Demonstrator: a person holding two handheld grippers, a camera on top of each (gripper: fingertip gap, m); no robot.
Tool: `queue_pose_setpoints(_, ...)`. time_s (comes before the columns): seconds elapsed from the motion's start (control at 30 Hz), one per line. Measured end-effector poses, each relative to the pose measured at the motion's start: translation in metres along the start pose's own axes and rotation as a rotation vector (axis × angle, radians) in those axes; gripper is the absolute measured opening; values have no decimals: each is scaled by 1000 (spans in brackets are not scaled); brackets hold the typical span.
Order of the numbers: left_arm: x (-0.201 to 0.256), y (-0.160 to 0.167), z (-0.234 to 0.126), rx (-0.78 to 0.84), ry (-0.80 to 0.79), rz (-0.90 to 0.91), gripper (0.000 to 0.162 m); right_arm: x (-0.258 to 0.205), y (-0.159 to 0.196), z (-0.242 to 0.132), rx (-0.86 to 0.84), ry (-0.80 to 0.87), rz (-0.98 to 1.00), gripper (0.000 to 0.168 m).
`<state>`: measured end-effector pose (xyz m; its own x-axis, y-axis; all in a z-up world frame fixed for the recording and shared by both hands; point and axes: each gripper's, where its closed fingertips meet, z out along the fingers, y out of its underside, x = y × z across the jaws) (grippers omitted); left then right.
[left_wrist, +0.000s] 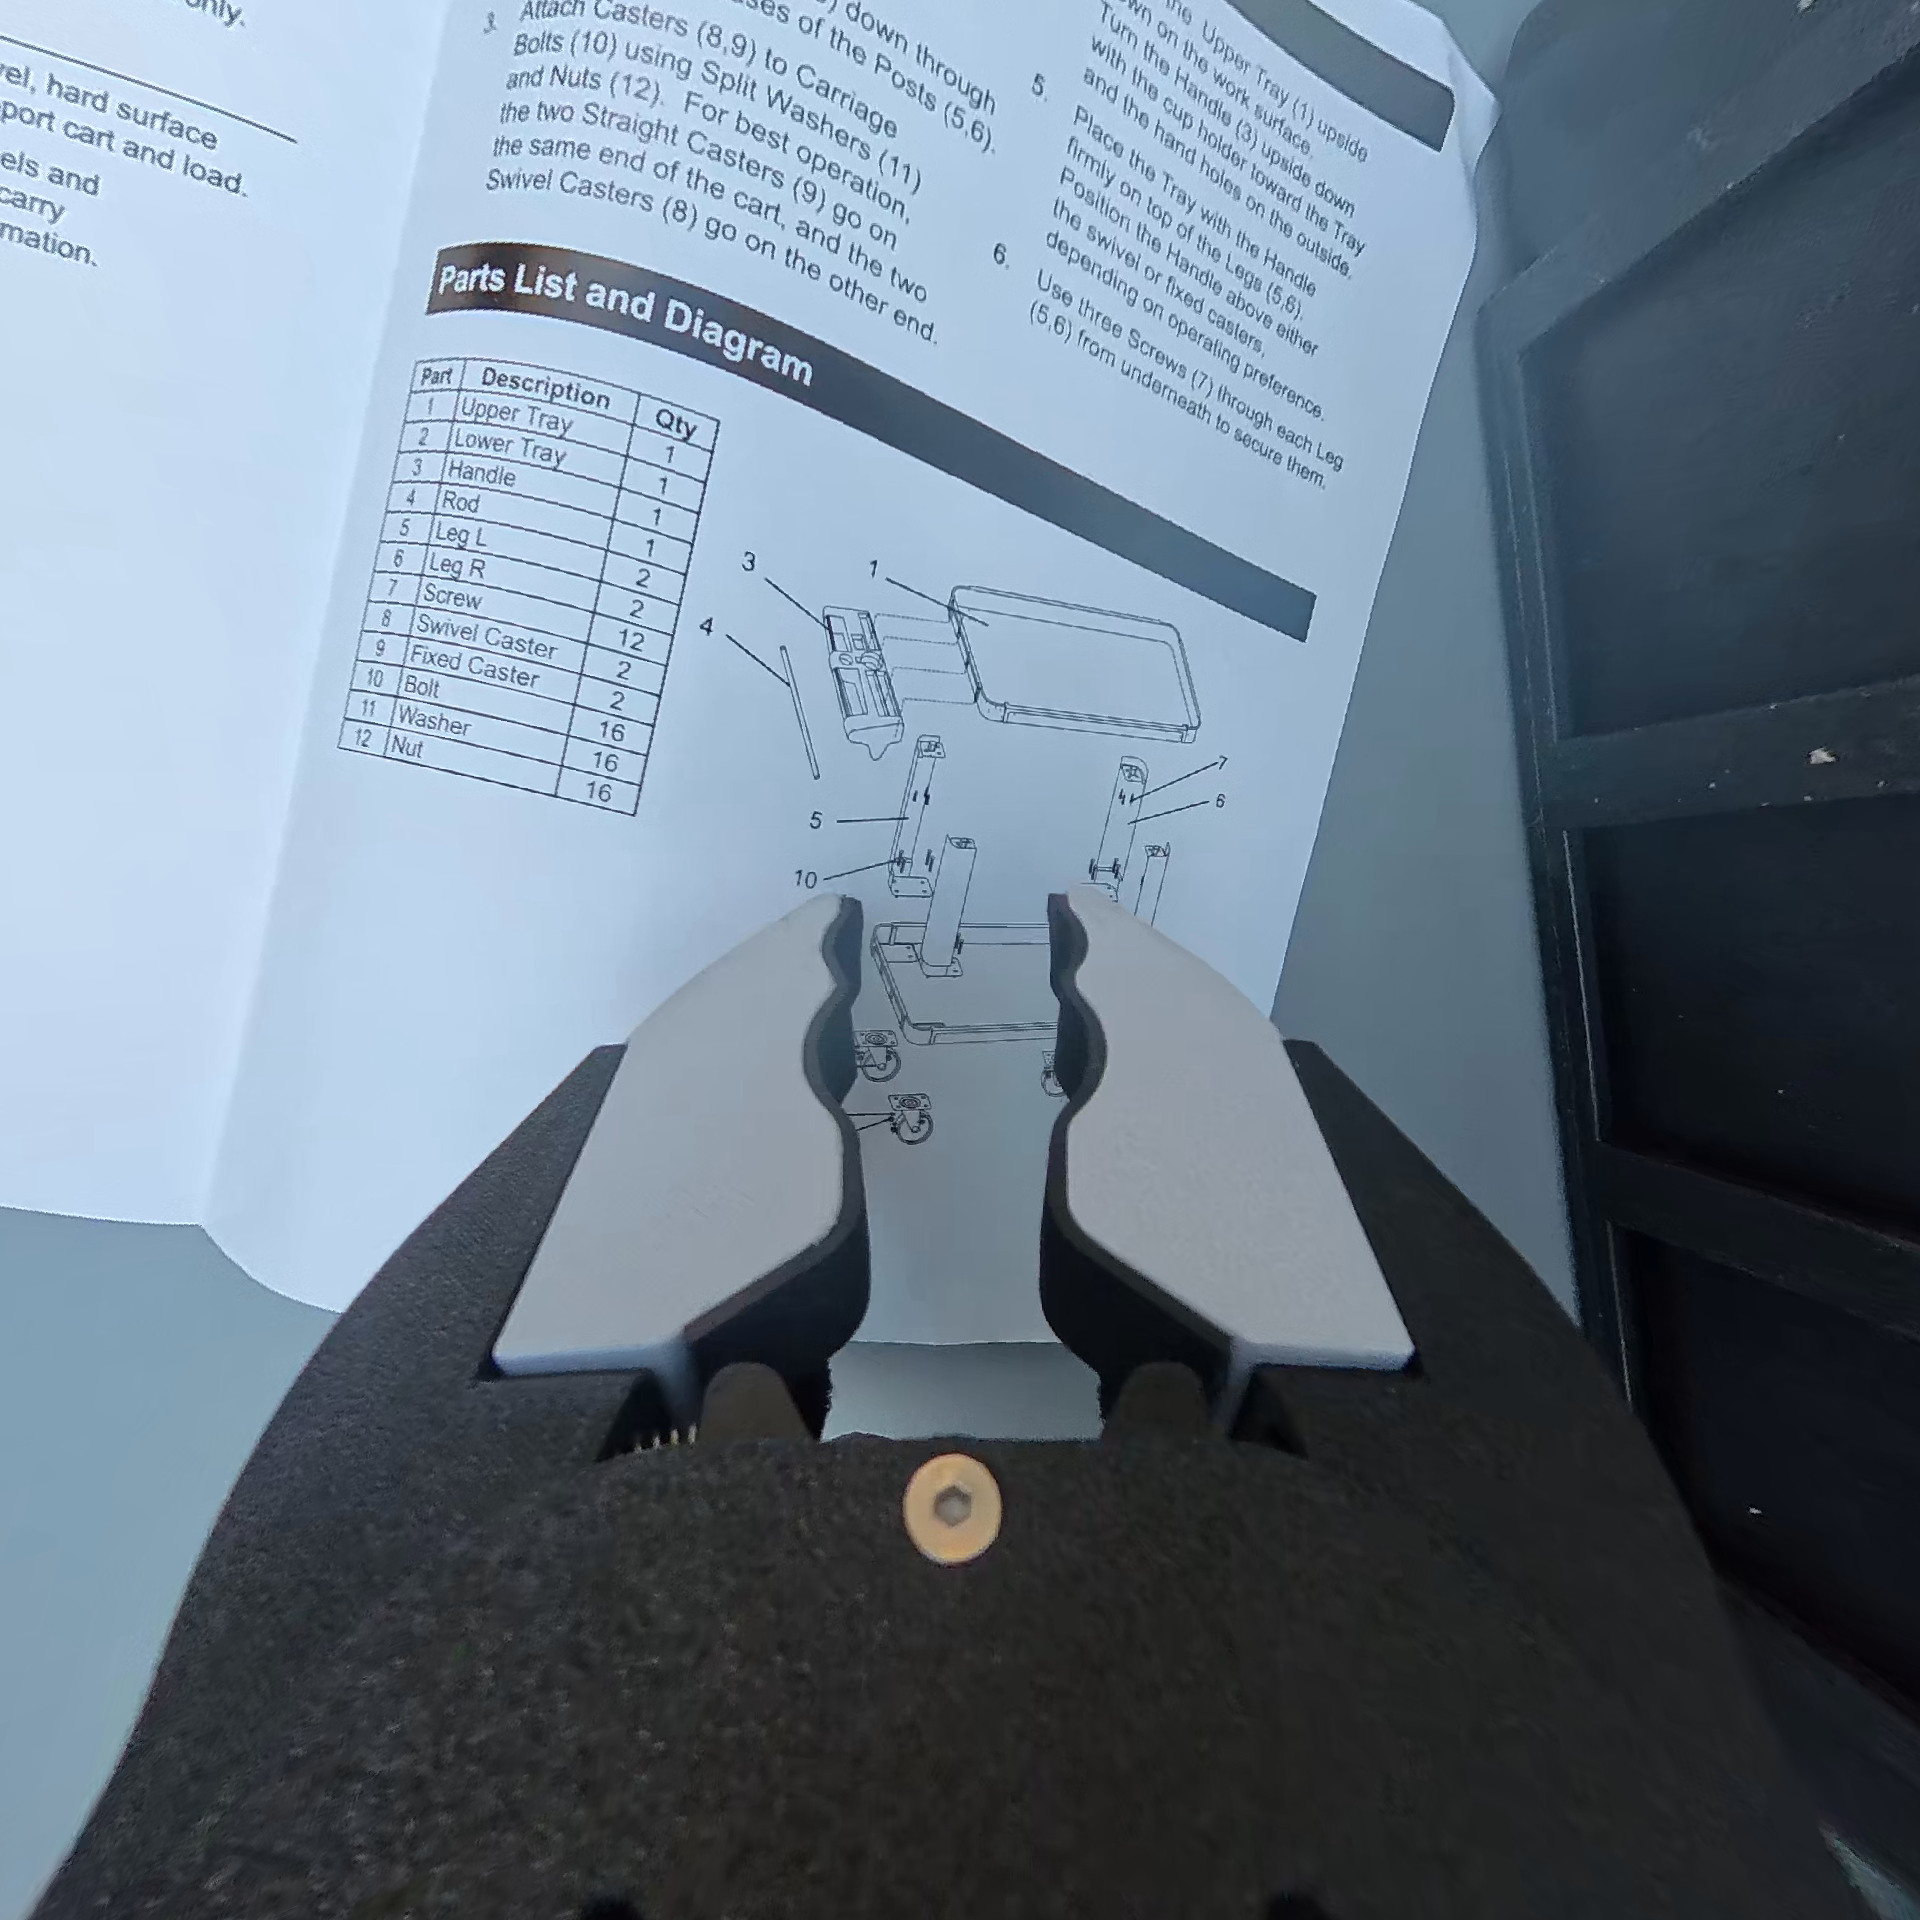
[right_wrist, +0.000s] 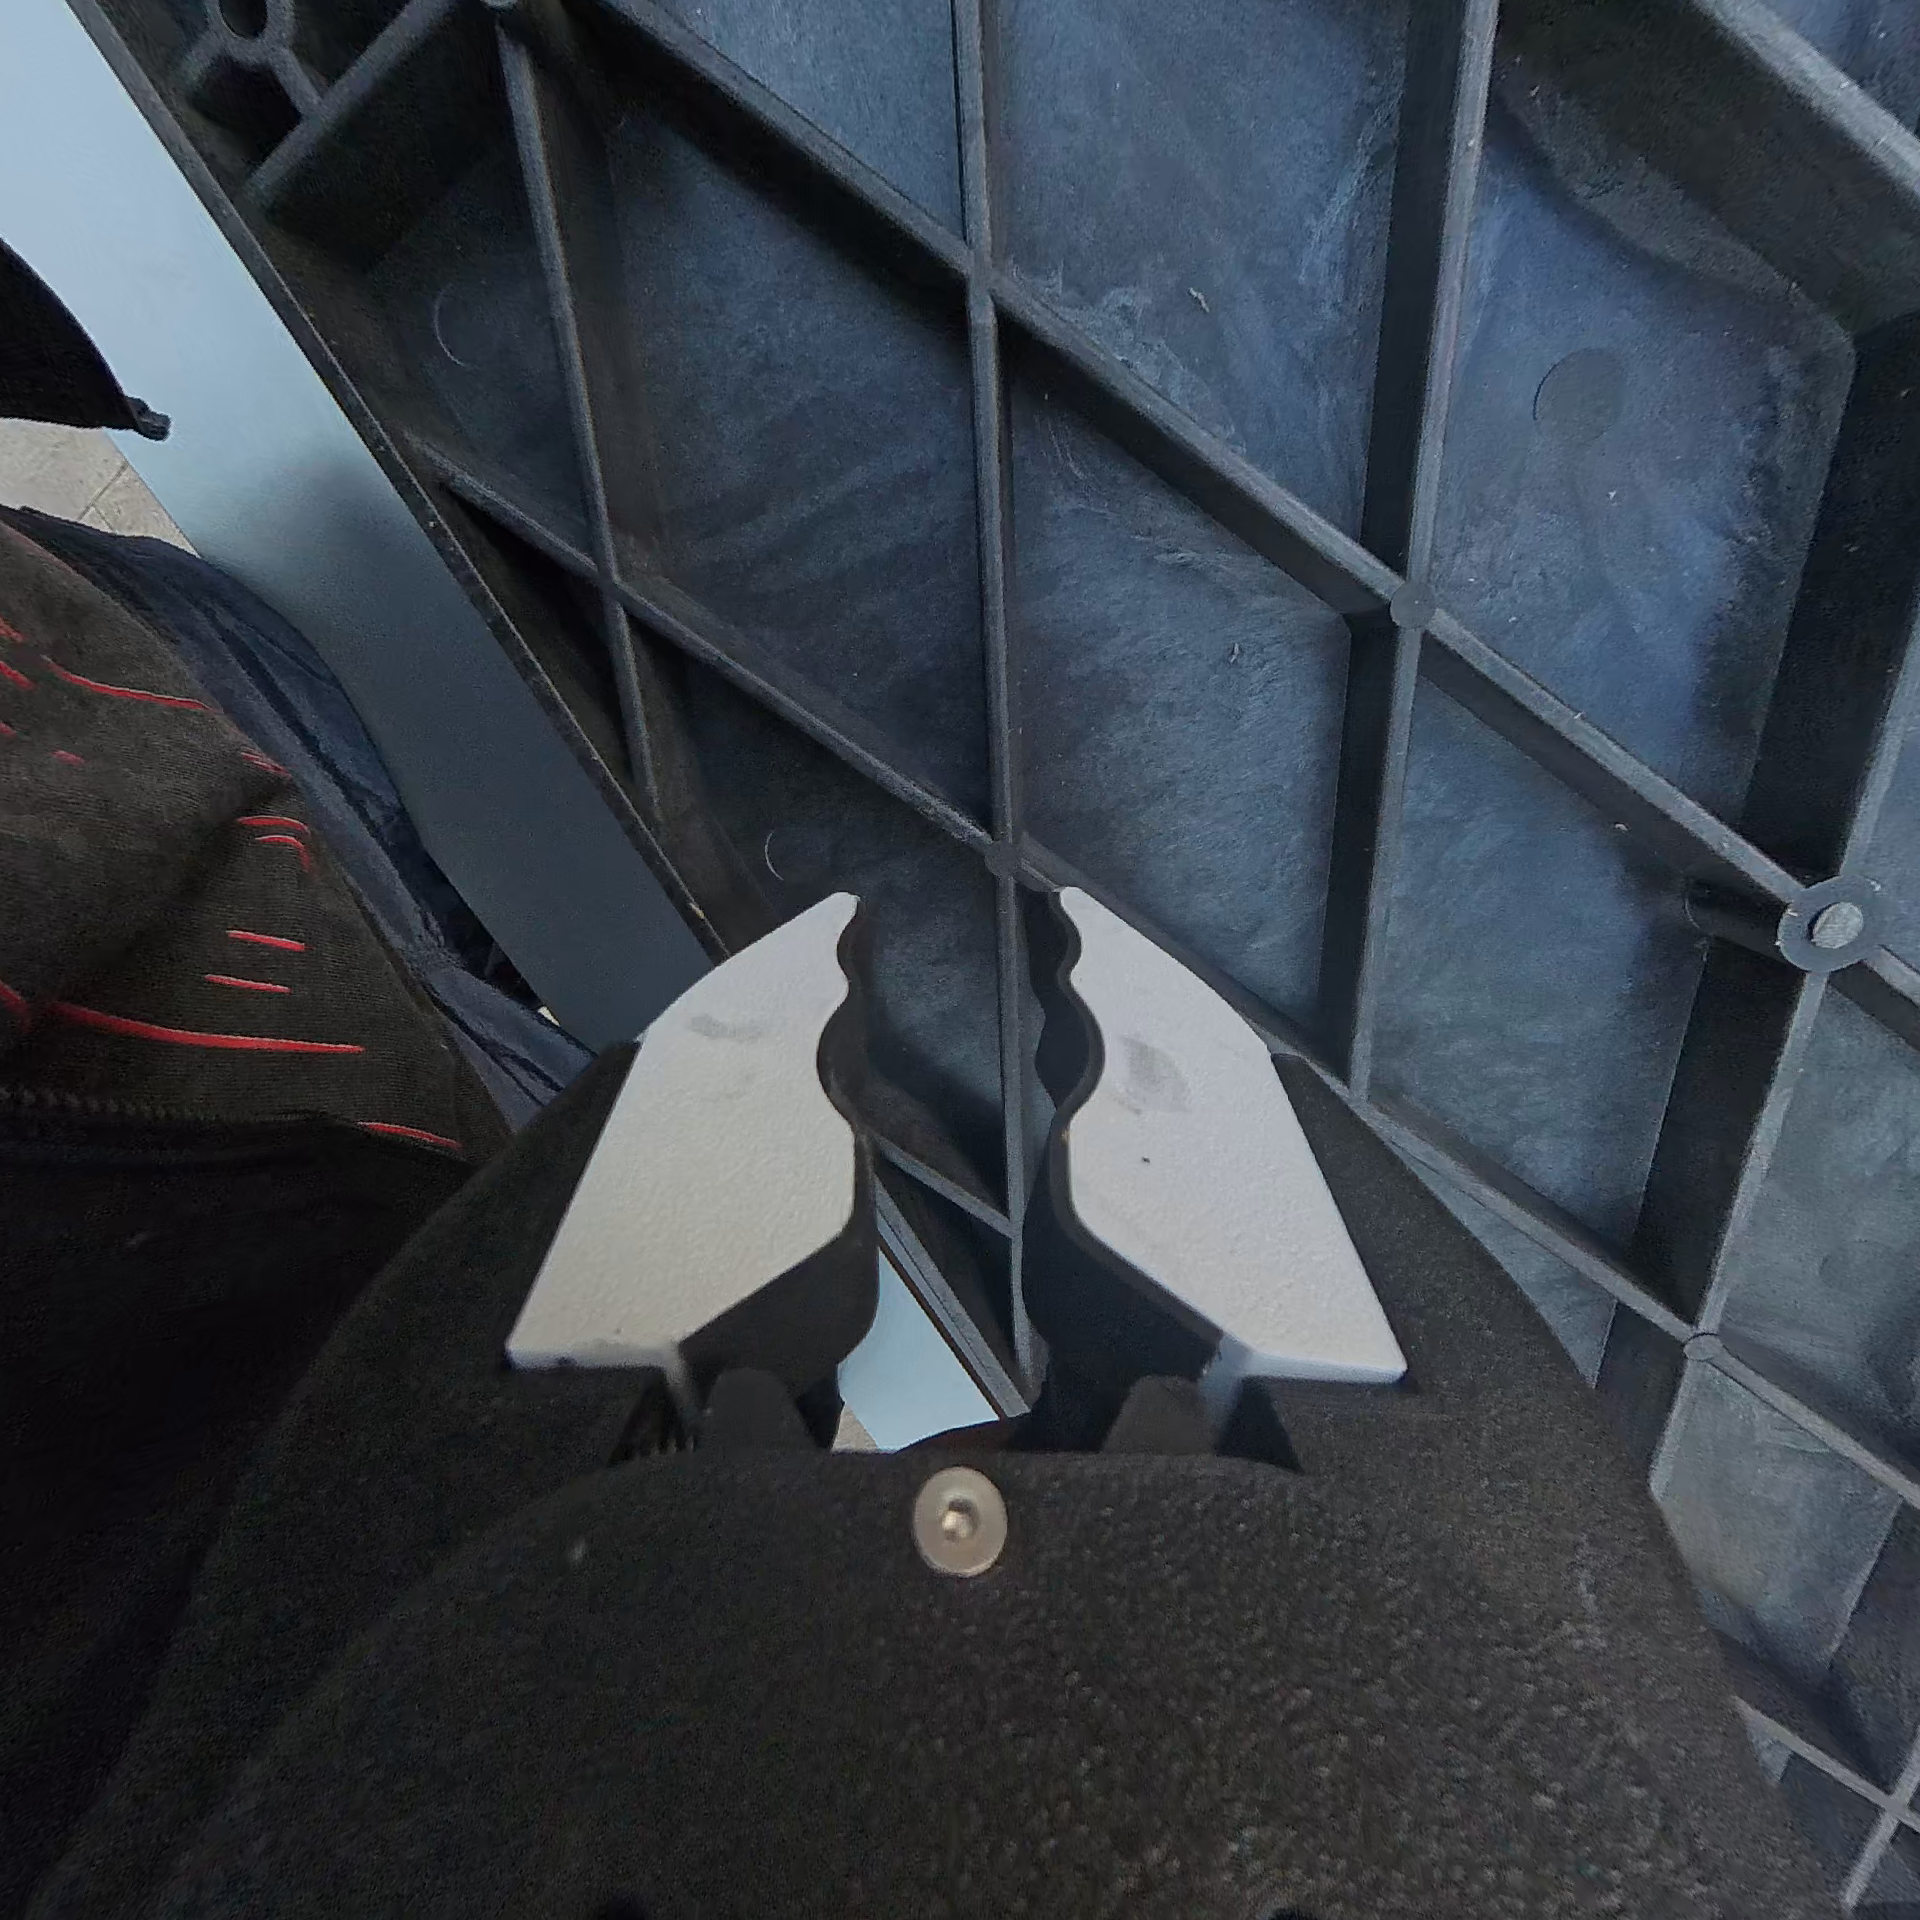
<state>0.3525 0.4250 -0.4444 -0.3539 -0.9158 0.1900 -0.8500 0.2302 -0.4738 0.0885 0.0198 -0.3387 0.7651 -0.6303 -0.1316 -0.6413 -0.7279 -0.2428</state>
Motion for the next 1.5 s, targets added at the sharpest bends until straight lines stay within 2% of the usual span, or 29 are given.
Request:
queue_pose_setpoints(0.9,35,29,0,-30,42,-17,35,0,-2,1,13,-6,-1,28)
queue_pose_setpoints(1.5,-3,-19,-16,133,-90,-69,35,6,-1,-3,23,12,7,29)
